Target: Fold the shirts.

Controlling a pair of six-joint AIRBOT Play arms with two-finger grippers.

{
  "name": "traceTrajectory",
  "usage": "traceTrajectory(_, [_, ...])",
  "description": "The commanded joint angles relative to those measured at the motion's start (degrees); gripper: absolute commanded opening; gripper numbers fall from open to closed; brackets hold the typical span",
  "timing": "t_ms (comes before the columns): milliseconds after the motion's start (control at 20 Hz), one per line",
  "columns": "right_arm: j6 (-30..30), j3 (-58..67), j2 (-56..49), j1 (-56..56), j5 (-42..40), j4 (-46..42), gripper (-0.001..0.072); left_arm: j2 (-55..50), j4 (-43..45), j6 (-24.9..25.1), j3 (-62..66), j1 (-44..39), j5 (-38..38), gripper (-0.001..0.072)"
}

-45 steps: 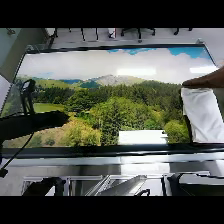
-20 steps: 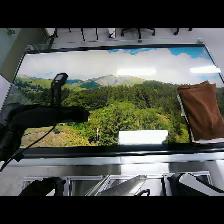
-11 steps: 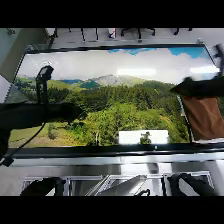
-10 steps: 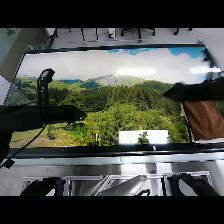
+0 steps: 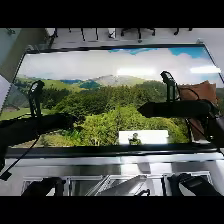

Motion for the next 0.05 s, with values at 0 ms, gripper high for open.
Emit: traceTrajectory(0, [0.0,-0.5,0.1,0.6,1.0,0.2,0.0021,0.8,0.0,-0.1,-0.3,0.7,0.0,0.0014])
